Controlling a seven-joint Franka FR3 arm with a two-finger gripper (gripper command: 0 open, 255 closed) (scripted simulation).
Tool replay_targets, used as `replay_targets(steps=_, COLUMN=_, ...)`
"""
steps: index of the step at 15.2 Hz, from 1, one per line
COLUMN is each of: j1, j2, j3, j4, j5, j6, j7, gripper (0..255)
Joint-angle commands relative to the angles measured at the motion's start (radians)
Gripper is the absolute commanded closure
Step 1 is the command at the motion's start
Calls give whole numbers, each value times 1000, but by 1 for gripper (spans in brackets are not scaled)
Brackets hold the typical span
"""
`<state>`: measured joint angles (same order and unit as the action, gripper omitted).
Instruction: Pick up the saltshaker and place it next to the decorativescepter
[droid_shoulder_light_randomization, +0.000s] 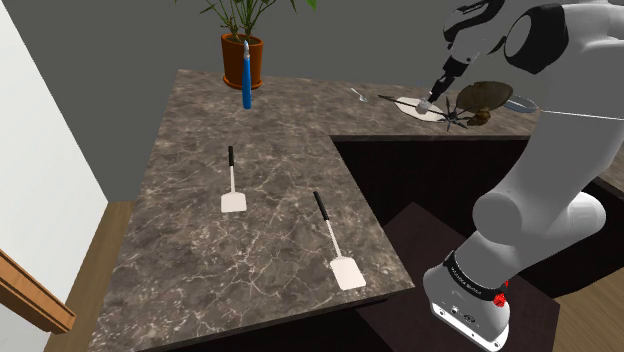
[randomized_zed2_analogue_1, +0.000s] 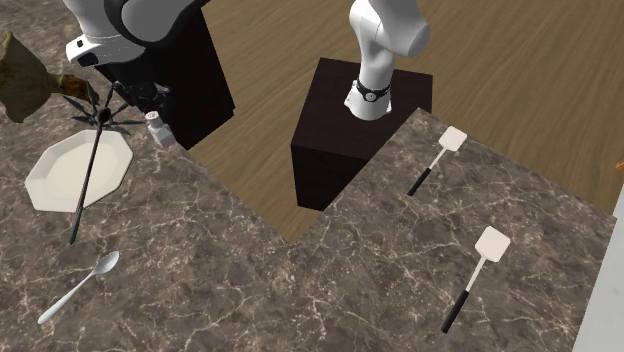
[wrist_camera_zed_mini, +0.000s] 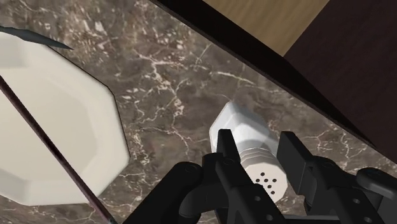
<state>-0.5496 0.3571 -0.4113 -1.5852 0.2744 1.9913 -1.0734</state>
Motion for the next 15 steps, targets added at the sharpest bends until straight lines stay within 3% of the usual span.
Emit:
replay_targets(steps=1, j1=0, j2=6, j3=2, j4=-22, j5=5, j6=27, j7=-6, gripper=255)
replay_targets(steps=15, j1=-5, j2=63, j3=19, j4=-119, j5=46, j6=174, j7=-45, gripper=255)
